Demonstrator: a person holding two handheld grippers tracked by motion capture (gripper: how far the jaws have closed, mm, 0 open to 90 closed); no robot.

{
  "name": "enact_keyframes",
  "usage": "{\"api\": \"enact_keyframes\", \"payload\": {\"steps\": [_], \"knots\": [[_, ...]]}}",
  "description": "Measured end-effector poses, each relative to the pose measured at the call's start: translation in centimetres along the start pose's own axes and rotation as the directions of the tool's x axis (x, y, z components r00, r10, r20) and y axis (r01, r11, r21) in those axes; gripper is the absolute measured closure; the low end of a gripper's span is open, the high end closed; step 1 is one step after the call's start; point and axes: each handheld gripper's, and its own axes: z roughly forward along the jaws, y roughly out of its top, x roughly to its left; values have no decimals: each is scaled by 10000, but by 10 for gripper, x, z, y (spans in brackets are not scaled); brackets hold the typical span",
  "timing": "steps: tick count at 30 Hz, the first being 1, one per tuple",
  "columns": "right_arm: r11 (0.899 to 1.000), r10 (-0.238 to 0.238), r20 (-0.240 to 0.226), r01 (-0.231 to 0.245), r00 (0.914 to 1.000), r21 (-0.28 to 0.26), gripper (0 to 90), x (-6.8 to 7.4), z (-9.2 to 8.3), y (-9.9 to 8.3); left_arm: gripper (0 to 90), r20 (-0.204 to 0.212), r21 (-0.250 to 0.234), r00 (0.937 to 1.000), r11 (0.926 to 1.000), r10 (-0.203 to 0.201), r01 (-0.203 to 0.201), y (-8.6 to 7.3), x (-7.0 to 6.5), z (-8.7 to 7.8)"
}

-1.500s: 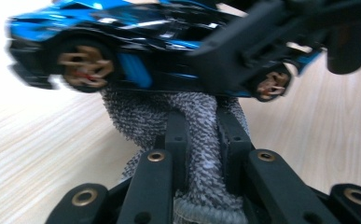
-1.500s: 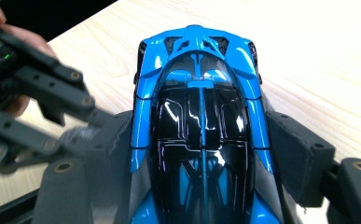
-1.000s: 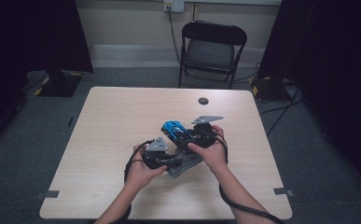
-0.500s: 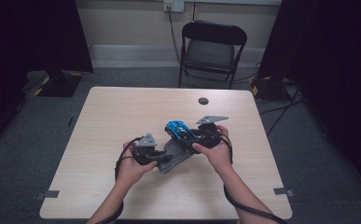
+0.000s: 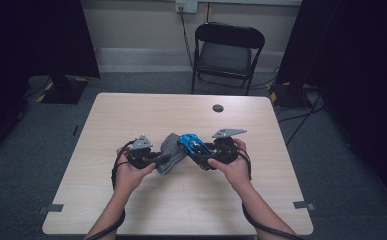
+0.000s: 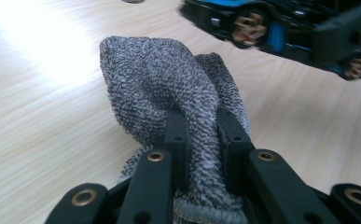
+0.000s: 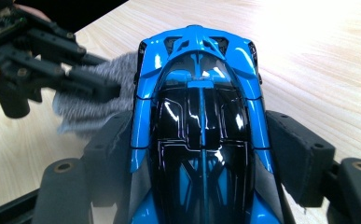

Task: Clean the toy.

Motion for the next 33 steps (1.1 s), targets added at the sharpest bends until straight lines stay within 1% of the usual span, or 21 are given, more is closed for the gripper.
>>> {"api": "enact_keyframes", "payload": {"steps": [2, 7, 9, 12, 18, 21, 23, 26, 30, 33], "knots": [[10000, -41, 15, 41, 10000, -27, 278, 1, -1, -2, 773, -106, -14, 9999, 10000, -17, 17, 0, 2, -1], [9998, -178, -18, 178, 9998, 80, 278, 5, -1, -4, 773, -164, -233, 9998, 9997, -81, 77, 2, 1, -2], [9997, -216, 3, 216, 9998, 98, 277, 6, 0, -5, 773, 9, -409, 9998, 9990, -200, 200, 3, 0, -2], [9997, -229, -38, 230, 9997, 115, 278, 9, 2, -6, 773, 96, -444, 9999, 9990, -93, 97, 5, -3, -1], [9995, -282, 44, 282, 9996, 169, 278, 10, 5, -5, 773, 265, -403, 9996, 9992, -55, 65, 6, -7, 2], [9997, -248, -35, 249, 9997, 84, 278, 10, 6, -4, 773, 410, -334, 9991, 9994, -57, 70, 5, -8, 5], [9997, -242, -91, 243, 9997, 92, 278, 11, 6, -3, 773, 418, -324, 9991, 9995, 47, -34, 6, -11, 6], [9996, -262, -100, 263, 9996, 99, 278, 12, 7, -1, 773, 541, -318, 9985, 9994, 112, -95, 6, -14, 9], [9996, -268, 18, 268, 9996, 48, 278, 12, 8, 1, 773, 699, -260, 9974, 9995, 191, -173, 6, -19, 13], [9996, -274, 73, 274, 9996, 14, 278, 12, 9, 2, 773, 912, -175, 9956, 9996, 232, -217, 7, -25, 17]]}}
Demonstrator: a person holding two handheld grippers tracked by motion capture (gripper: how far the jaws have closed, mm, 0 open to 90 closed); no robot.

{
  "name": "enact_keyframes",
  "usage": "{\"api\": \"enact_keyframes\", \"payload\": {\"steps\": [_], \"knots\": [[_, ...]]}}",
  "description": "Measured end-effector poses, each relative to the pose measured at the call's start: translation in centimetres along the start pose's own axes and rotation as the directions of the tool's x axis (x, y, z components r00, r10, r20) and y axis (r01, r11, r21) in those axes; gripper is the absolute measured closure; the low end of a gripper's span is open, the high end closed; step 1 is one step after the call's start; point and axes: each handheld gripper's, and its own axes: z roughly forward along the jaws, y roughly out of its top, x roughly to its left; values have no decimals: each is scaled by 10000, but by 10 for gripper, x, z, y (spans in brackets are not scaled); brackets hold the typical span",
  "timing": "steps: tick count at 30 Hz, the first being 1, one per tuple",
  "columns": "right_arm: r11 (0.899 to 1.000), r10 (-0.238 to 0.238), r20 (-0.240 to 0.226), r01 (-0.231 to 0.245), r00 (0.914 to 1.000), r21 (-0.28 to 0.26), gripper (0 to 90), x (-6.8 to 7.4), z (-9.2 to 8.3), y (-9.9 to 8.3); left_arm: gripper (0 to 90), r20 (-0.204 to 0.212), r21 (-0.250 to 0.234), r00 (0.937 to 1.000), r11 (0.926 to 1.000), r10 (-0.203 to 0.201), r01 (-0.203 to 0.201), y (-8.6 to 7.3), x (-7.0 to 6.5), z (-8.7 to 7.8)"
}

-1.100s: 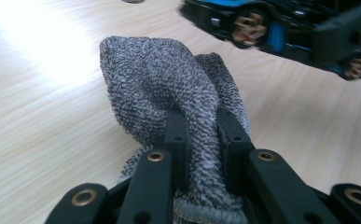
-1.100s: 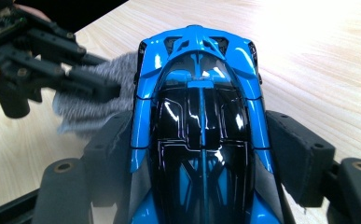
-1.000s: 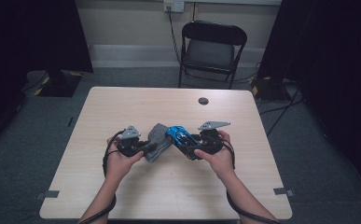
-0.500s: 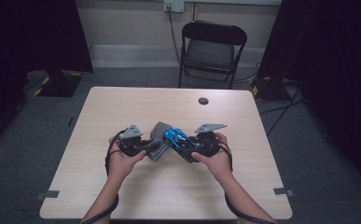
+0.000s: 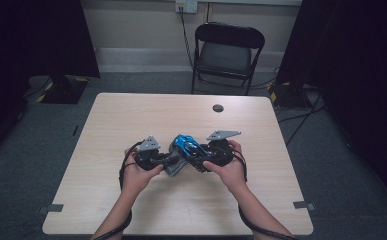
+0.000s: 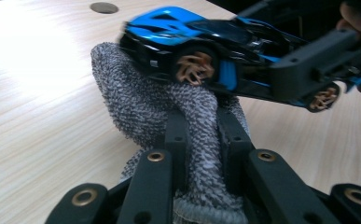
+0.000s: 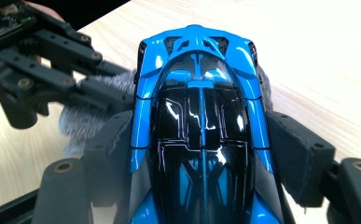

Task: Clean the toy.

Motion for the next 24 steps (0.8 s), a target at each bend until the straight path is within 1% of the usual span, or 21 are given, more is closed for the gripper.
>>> {"api": "enact_keyframes", "payload": {"steps": [4, 10, 14, 18, 24], "knots": [[10000, 64, 25, -64, 10000, -1, 277, -1, 2, 2, 773, 187, 127, 9998, 9999, 111, -113, 0, -7, 5], [10000, 99, 96, -99, 9999, -8, 278, -1, 5, 3, 773, 374, 253, 9991, 9994, 211, -221, -1, -12, 9], [9999, 133, 139, -132, 9998, -53, 277, -2, 6, 4, 773, 472, 255, 9985, 9993, 274, -286, -1, -17, 11], [9998, 205, 159, -204, 9997, -33, 277, -2, 7, 6, 773, 672, 308, 9972, 9989, 336, -357, -1, -22, 15], [9996, 276, 185, -275, 9994, -34, 277, -4, 8, 7, 773, 825, 376, 9957, 9983, 422, -454, -2, -26, 19]]}}
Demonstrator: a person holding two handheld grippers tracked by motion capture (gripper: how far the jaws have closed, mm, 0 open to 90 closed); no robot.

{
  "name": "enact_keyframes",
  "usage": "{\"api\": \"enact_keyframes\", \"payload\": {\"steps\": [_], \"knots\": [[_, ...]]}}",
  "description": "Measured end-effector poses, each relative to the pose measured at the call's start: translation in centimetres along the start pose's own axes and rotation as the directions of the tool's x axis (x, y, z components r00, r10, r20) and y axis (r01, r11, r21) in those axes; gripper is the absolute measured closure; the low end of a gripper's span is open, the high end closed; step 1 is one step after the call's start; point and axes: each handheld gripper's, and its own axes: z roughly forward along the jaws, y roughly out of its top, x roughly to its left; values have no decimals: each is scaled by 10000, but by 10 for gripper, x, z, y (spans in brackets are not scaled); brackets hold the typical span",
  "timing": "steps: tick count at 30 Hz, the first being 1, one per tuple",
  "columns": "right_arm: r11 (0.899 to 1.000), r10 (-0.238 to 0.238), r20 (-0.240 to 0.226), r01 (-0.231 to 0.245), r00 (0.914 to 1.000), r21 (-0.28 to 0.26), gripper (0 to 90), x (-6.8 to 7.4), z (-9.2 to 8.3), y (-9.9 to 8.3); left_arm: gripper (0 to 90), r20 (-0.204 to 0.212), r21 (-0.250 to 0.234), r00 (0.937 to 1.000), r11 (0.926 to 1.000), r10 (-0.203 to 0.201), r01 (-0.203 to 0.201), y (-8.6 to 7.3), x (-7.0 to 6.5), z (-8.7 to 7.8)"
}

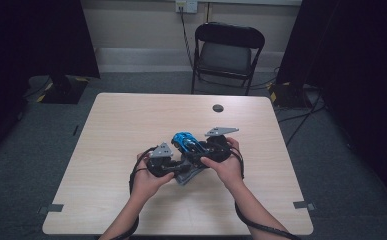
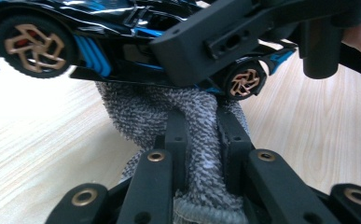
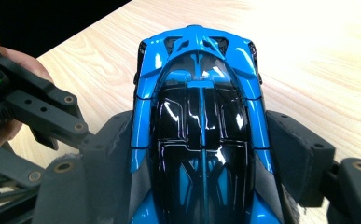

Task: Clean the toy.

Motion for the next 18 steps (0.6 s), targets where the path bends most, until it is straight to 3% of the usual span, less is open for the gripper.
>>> {"api": "enact_keyframes", "payload": {"steps": [5, 12, 18], "knots": [[9999, 133, -16, -133, 9999, 0, 278, -2, 2, 0, 773, 204, 87, 9998, 9999, 57, -58, -1, -5, 3], [9996, 267, -45, -267, 9996, -85, 277, -4, 2, 2, 773, 840, 145, 9959, 9993, 338, -351, -5, -14, 11], [9990, 432, 70, -431, 9990, -138, 277, -12, -2, 0, 772, 1036, 449, 9938, 9980, 402, -451, -8, -18, 13]]}}
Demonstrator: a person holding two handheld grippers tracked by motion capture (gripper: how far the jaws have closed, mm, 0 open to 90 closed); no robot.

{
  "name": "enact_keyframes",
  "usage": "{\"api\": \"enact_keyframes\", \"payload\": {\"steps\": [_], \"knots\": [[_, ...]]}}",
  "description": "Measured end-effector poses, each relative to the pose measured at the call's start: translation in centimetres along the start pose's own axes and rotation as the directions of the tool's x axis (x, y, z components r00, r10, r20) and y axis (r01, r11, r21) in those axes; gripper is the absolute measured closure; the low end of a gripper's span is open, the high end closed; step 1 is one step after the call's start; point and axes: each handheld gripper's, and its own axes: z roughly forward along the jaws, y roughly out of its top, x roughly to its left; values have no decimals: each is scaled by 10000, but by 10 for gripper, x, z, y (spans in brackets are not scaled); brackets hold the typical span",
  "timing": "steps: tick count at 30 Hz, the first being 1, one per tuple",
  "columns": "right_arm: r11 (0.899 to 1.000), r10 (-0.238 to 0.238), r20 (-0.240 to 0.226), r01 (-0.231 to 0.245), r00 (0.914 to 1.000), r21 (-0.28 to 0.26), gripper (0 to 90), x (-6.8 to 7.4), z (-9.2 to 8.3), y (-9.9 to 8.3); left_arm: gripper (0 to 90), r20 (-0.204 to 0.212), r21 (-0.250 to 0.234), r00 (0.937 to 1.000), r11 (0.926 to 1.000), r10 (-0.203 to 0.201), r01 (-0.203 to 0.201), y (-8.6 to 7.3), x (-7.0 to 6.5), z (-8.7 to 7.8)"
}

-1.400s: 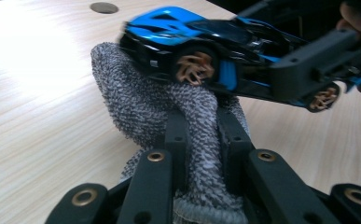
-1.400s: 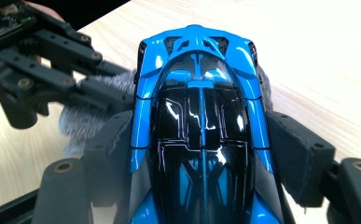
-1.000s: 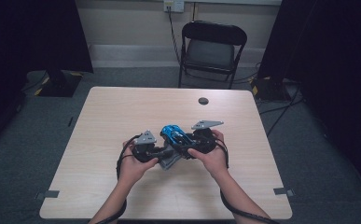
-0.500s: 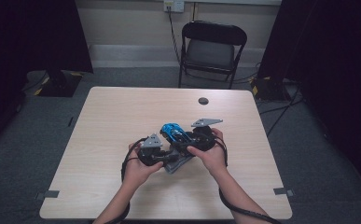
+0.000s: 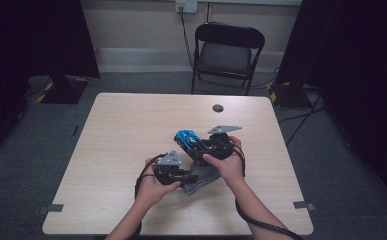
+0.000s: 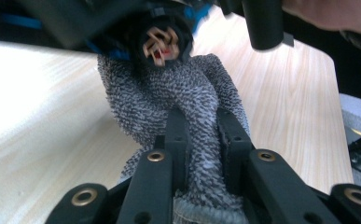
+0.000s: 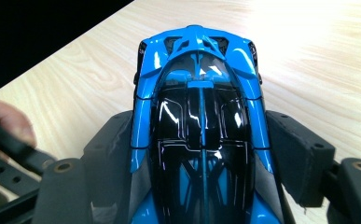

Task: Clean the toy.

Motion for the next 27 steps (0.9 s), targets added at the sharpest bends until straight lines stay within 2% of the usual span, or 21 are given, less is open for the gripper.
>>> {"api": "enact_keyframes", "payload": {"steps": [5, 7, 13, 19, 27], "knots": [[10000, 3, 360, -1, 9994, -67, 277, -10, -9, -2, 773, -369, 131, 9993, 9999, 43, -38, -3, 6, -10], [10000, 11, 453, -11, 9990, -11, 277, -15, -12, -4, 772, -528, 125, 9986, 9999, -84, 91, -5, 11, -16], [9998, 178, 799, -182, 9966, 51, 278, -31, -23, -17, 772, -1328, -39, 9902, 9991, -421, 419, -13, 28, -40], [9991, 361, 1125, -382, 9930, 170, 277, -44, -30, -28, 772, -1966, -304, 9773, 9967, -792, 747, -18, 44, -60], [9986, 485, 1494, -513, 9876, 146, 277, -58, -36, -38, 770, -2761, -413, 9532, 9924, -1230, 1161, -28, 63, -75]]}}
